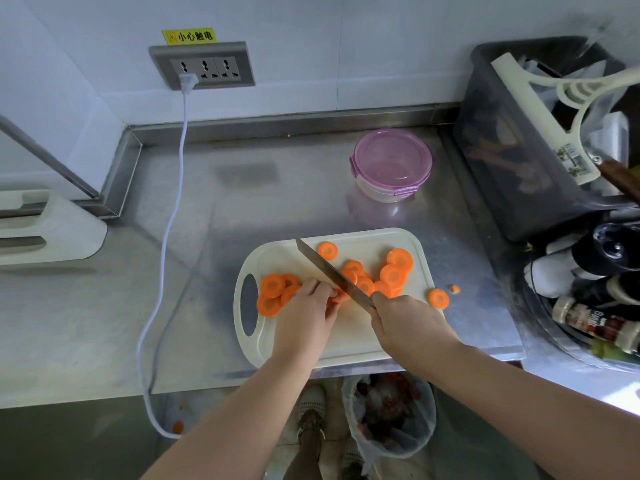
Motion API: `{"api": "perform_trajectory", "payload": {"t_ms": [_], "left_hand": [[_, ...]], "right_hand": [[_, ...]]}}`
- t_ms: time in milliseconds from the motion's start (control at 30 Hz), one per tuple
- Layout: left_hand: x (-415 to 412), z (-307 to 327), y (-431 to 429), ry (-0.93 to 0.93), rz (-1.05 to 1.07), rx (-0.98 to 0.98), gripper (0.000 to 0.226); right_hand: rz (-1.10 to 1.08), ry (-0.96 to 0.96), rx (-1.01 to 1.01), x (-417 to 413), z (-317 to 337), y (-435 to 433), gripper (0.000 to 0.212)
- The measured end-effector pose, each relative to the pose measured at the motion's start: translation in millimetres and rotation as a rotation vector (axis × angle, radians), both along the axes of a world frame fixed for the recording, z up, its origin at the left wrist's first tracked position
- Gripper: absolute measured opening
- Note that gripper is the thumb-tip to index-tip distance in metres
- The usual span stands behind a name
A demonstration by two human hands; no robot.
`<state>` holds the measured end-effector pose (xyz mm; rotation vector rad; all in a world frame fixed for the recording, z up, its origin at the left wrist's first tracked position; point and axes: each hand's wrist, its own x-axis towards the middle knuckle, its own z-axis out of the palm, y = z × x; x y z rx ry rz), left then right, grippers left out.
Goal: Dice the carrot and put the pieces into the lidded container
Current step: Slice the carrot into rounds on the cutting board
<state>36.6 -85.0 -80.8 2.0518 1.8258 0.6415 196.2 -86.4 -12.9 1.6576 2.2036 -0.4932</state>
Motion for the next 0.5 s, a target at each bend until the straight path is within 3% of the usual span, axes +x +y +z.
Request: {"api": "perform_trajectory", "payload": {"t_ms": [133,367,500], "left_hand": [[-0.1,0.4,-0.4,-0.018,-0.004,-0.017,0.009],[-3.1,0.7,-0.2,-0.040,-0.015,-0.098,0.013],[-3.4,2.4,0.1,-0.024,-0.030,-0.076,0.015]], "right_hand": [[0.111,-0.107,-0.060,-5.5,0.3,0.0,0.026],[-0.121,0.085,-0.089,-14.0,-30.1,4.9,0.010],[-0.139,0.094,-0.049,-11.3,-33.2,8.5,0.018]]}}
